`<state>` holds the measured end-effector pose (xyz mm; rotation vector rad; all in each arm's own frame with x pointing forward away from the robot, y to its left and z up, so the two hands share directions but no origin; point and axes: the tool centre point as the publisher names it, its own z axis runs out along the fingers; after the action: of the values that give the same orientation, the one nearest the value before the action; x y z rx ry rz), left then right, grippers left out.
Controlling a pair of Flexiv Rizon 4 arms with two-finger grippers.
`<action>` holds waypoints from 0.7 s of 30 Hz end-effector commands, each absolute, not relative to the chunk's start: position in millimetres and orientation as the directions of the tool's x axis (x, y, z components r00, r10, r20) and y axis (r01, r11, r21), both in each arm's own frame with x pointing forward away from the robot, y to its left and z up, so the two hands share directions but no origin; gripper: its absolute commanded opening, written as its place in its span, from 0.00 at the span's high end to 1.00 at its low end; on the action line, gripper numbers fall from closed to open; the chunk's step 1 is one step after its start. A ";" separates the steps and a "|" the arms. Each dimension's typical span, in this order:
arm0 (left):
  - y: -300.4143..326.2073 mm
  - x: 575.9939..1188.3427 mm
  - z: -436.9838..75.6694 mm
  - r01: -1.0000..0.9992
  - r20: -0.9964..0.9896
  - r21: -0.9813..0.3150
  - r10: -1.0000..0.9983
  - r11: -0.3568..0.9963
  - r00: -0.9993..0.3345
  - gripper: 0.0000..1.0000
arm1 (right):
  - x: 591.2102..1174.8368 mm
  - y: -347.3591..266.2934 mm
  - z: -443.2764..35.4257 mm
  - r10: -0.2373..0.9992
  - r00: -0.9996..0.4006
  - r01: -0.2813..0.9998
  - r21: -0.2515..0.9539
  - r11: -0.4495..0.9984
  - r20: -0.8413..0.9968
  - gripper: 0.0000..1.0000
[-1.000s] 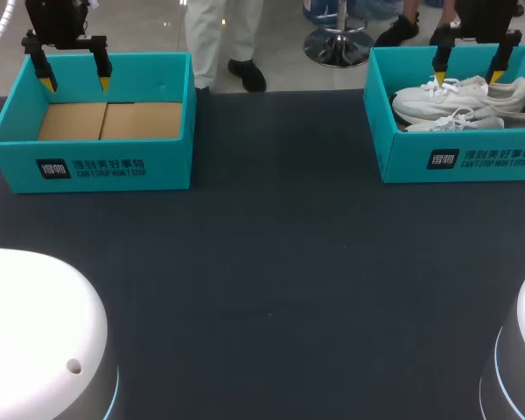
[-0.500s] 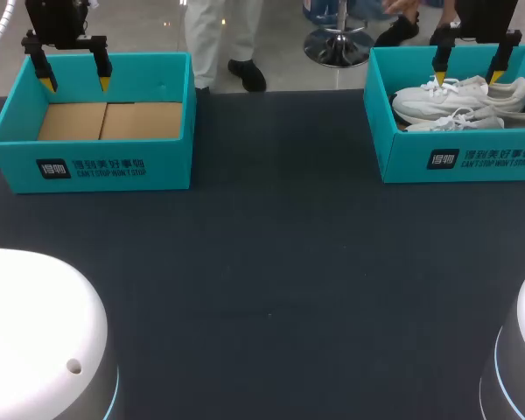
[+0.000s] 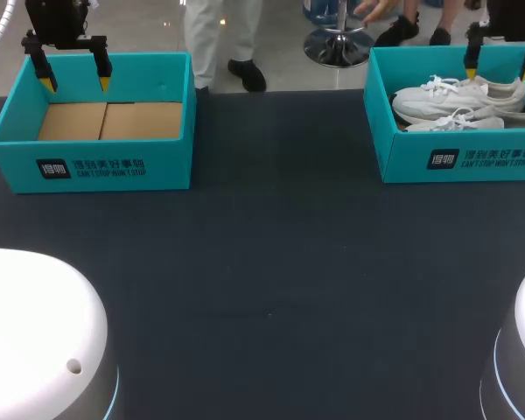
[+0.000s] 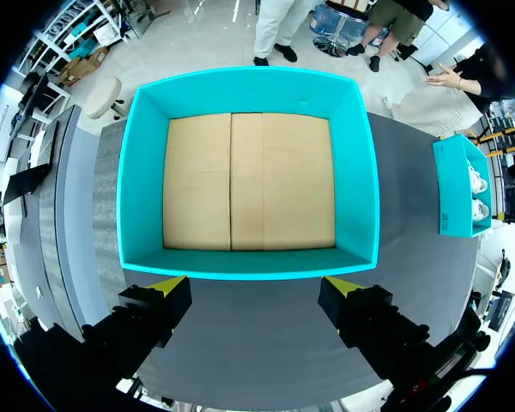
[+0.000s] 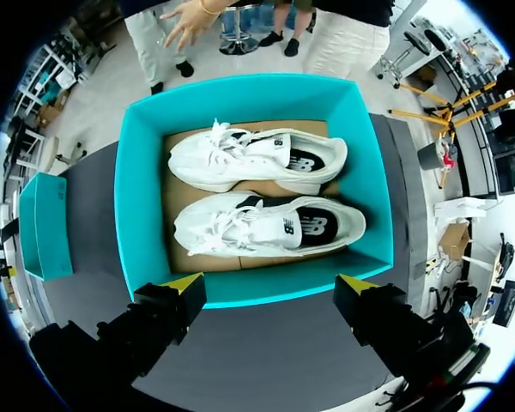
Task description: Take the shoe out of the shoebox, open the shoe tongue, remove and reinsert the insole, then place the shoe into the shoebox
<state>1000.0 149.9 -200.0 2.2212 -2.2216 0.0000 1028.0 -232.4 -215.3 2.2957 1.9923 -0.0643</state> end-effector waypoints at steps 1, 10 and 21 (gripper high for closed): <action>149.9 1000.0 -200.0 -1.000 0.000 0.000 -1.000 0.000 0.000 0.00 | 1034.7 -252.2 -225.3 0.982 0.164 0.986 0.040 -0.161 -0.098 0.00; 149.9 1000.0 -200.0 -1.000 0.000 0.000 -1.000 0.000 0.000 0.00 | 1038.5 -292.0 -248.8 0.970 0.218 0.975 0.056 -0.213 -0.106 0.00; 149.9 1000.0 -200.0 -1.000 0.000 0.000 -1.000 0.000 0.000 0.00 | 1046.5 -329.3 -280.3 0.949 0.280 0.960 0.065 -0.273 -0.145 0.00</action>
<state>1000.0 150.0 -200.0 2.2213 -2.2215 0.0000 1042.6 -327.8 -274.9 2.3824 1.8209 -0.1004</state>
